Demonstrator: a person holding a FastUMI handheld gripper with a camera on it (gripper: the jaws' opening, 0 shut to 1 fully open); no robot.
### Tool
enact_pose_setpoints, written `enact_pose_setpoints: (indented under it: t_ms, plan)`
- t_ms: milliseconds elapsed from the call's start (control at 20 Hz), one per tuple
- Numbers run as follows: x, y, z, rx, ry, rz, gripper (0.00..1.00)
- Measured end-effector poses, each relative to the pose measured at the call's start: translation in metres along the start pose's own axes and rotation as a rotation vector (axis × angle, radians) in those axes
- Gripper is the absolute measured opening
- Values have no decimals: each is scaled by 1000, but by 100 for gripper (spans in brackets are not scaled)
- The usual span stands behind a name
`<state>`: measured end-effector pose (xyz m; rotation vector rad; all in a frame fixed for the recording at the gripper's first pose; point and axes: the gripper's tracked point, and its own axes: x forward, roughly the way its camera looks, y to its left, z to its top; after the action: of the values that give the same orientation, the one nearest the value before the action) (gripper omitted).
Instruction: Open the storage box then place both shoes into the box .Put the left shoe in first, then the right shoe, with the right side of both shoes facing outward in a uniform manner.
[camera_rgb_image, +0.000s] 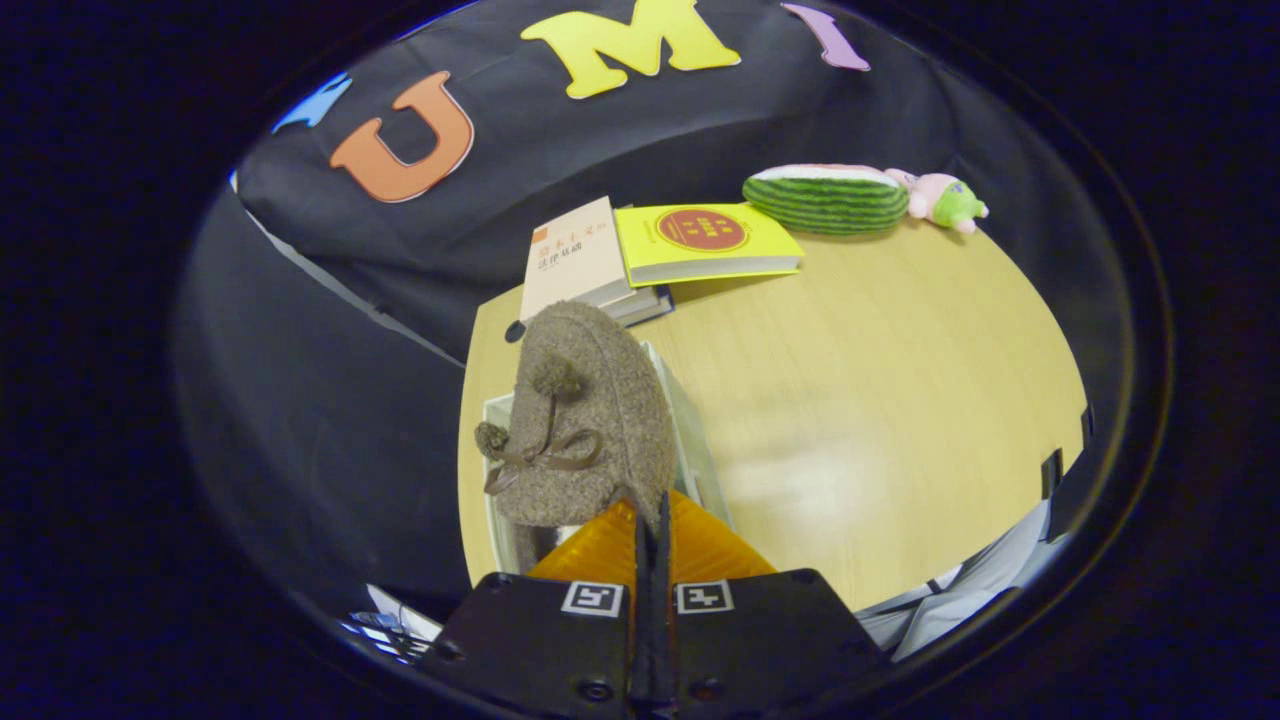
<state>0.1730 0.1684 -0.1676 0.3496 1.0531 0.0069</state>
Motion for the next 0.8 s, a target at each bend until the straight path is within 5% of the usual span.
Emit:
enact_pose_setpoints:
  t_ms: [300, 500, 600, 750, 800]
  plan:
    - [14, 4, -20, -15, 10, 73, 7]
    - [8, 5, -14, -12, -97, 156, 20]
    - [-4, -2, -3, -49, -179, 151, 43]
    - [-29, -16, 12, -120, -302, 104, 100]
    - [-36, -19, 16, -134, -334, 95, 100]
